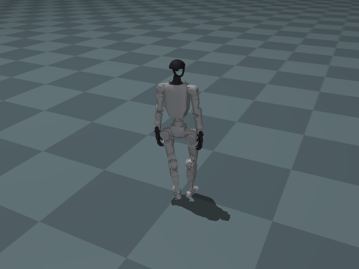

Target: Upper body actions

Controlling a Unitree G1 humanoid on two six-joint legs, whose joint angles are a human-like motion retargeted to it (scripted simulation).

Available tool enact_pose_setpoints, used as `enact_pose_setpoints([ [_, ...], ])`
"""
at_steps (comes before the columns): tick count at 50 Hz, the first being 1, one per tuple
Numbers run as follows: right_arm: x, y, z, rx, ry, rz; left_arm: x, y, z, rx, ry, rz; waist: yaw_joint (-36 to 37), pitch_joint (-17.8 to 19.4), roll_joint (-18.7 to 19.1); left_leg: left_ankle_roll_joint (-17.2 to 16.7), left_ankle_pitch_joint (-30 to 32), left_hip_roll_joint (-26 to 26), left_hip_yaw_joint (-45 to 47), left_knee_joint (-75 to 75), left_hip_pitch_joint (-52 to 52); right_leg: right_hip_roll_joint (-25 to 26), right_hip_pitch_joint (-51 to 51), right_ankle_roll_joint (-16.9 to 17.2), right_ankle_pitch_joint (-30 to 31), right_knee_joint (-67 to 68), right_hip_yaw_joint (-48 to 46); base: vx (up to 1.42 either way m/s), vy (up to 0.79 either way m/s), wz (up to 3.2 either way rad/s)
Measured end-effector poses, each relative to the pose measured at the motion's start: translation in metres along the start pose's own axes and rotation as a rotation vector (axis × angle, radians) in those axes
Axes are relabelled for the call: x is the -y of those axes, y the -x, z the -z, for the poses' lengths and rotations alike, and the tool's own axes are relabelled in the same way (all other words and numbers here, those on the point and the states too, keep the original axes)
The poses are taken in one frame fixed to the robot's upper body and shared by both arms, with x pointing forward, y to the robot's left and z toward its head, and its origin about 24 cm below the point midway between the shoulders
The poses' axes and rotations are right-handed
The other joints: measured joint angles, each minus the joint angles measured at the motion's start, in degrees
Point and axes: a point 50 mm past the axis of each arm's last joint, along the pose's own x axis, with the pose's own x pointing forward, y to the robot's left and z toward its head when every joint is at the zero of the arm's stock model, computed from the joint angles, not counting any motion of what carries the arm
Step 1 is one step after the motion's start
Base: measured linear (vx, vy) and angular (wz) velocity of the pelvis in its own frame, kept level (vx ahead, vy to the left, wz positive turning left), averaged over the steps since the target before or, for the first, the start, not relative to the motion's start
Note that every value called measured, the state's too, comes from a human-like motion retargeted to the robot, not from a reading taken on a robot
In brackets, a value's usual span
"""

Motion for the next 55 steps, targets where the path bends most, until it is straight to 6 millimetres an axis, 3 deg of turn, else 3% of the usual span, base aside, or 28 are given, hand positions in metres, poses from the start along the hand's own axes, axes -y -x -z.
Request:
enact_pose_setpoints([
  [3, 0.0, 0.0, 0.0, 0.003, -0.008, 0.006, -0.004, 0.001, 0.0, 0.005, -0.005, -0.005, -0.31, 0.08, 0.61, -0.27, -0.69, 1.78, 4.5, -0.67, -0.27, -1.85, -0.22, -1.45, -2.18, -0.73, -10.29, -0.22, -0.07, -1.85],
  [11, 0.0, 0.003, 0.017, -0.039, -0.044, 0.022, -0.02, 0.004, 0.002, 0.008, -0.011, -0.049, 0.83, -1.02, 1.47, -2.42, -3.38, 6.1, 20.48, -1.47, 0.04, -5.79, 4.65, -0.93, -5.0, -0.36, -44.44, -0.22, -0.11, -2.07],
  [19, 0.0, 0.007, 0.038, -0.114, -0.124, 0.043, -0.021, 0.004, -0.007, 0.046, 0.031, -0.061, -0.15, -2.71, 1.52, -5.18, -5.87, 7.07, 33.99, -0.55, 1.84, -4.4, 8.95, 0.55, -4.32, 0.02, -51.28, -0.14, -0.08, -1.42],
  [20, -0.001, 0.008, 0.041, -0.126, -0.136, 0.042, -0.02, 0.004, -0.008, 0.05, 0.031, -0.062, -0.15, -3.06, 1.18, -5.51, -6.14, 6.68, 35.41, -0.36, 2.11, -4.13, 9.34, 1.91, -5.29, -0.82, -51.38, -0.05, -0.11, -1.04],
  [25, -0.011, 0.01, 0.049, -0.174, -0.174, 0.011, -0.019, 0.005, -0.012, 0.043, -0.003, -0.061, -1.06, -3.62, 0.72, -6.96, -6.17, 6.48, 38.16, 0.72, 3.63, -2.11, 8.15, -0.51, -5.39, -5.63, -44.31, -0.01, -0.09, -0.62],
  [33, -0.01, 0.006, 0.036, -0.146, -0.111, -0.002, -0.012, 0.004, -0.017, 0.059, -0.052, -0.061, -3.74, -3.81, 2.61, -8.46, -5.08, 8.05, 39.34, 2.3, 5.52, -0.12, 6.89, -2.55, -5.6, -7.62, -37.81, -0.06, -0.12, -0.54],
  [40, -0.014, 0.003, 0.02, -0.105, -0.074, -0.041, -0.016, 0.003, -0.004, 0.026, -0.034, -0.074, -3.62, -5.35, 1.6, -7.38, -0.61, 9.23, 40.68, 5.93, 7.77, -1.11, 5.33, -3.61, -6.8, -6.66, -31.21, -0.03, -0.18, -0.74],
  [44, -0.012, 0.001, 0.01, -0.077, -0.044, -0.051, -0.017, 0.002, 0.004, 0.009, -0.003, -0.079, -3.93, -6.04, -1.62, -2.25, 5.28, 9.79, 41.62, 11.77, 8.27, -4.7, 4.48, -3.96, -6.63, -6.3, -27.65, -0.05, -0.15, -0.87],
  [49, -0.007, -0.001, -0.002, -0.047, -0.037, -0.047, -0.02, 0.003, 0.002, -0.005, -0.017, -0.1, -3.1, -6.5, -7.63, 9.44, 7.78, 14.6, 30.53, 31.67, 1.34, -11.54, 2.92, -3.89, -6.13, -5.09, -23.15, -0.03, -0.13, -0.82],
  [52, -0.002, -0.001, -0.004, -0.042, -0.03, -0.028, -0.017, 0.003, -0.004, 0.006, -0.034, -0.108, -1.41, -5.1, -6.84, 9.09, 6.77, 15.81, 14.44, 40.07, -6.72, -10.29, 2.74, -4.52, -5.68, -4.97, -20.74, -0.06, -0.07, -1.07],
  [55, 0.004, 0.0, -0.002, -0.05, -0.034, -0.007, -0.011, 0.002, -0.009, 0.032, -0.043, -0.103, -0.17, -4.27, -5.99, 8.88, 4.67, 12.62, 5.89, 39.45, -11.1, -9.71, 2.03, -4.79, -4.94, -4.77, -18.14, -0.04, 0.02, -1.04],
])
